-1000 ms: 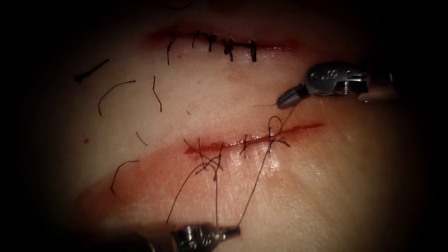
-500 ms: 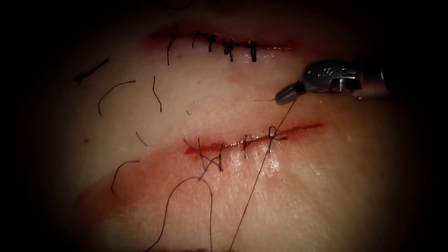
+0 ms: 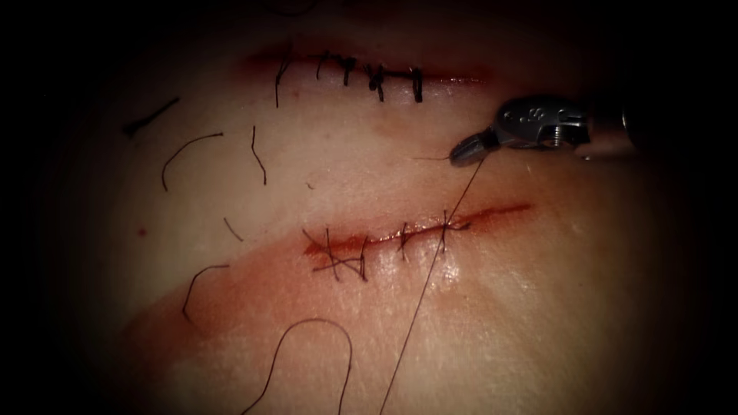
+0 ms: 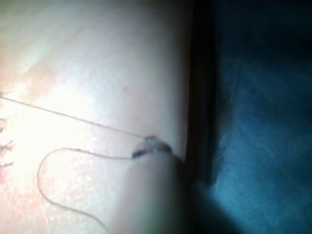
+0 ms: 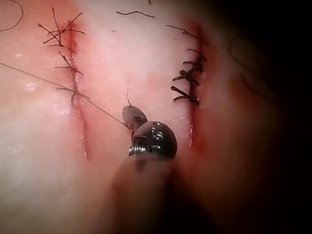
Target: Wound Closure
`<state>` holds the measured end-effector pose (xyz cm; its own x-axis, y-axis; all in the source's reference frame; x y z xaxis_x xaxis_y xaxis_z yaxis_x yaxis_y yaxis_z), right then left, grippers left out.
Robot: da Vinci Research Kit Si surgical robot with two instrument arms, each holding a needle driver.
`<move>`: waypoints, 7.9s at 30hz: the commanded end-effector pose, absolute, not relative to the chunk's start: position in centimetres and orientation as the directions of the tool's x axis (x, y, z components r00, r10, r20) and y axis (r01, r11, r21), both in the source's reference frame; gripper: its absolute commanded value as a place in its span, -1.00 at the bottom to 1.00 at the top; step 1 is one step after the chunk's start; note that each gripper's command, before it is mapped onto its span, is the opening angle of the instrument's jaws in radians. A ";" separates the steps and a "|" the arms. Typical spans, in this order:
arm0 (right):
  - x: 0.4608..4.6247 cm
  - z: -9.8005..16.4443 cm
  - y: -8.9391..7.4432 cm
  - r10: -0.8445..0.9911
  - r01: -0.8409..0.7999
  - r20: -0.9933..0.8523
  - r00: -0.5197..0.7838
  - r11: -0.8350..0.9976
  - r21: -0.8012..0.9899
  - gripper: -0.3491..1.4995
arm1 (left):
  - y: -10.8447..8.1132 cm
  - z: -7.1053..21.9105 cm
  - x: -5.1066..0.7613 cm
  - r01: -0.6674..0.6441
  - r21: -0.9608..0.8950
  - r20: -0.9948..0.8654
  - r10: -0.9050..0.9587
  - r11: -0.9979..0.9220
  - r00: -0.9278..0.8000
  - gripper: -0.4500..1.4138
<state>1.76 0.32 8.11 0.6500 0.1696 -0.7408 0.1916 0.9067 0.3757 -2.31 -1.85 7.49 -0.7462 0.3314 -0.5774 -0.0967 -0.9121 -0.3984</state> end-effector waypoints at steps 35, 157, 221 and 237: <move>1.46 7.7 0.3 0.320 -0.048 -0.719 0.617 0.927 0.371 0.85 | -1.7 7.3 -2.57 -0.107 -0.426 -0.580 0.362 -0.898 -0.730 -1.00; 2.20 6.5 -1.7 0.367 -0.142 -0.929 -0.048 0.918 0.370 0.42 | 0.9 7.8 -3.11 -0.109 -0.296 -0.686 0.291 -0.949 -0.667 -1.00; 1.82 8.2 -0.9 0.869 -0.724 -0.490 -0.073 0.291 0.625 0.31 | 0.8 7.5 -3.21 -0.105 -0.317 -0.700 0.307 -0.943 -0.645 -1.00; 1.99 8.1 -0.8 0.884 -0.676 -0.462 -0.070 0.299 0.674 -0.98 | 0.8 7.5 -3.18 -0.102 -0.313 -0.701 0.302 -0.944 -0.646 -1.00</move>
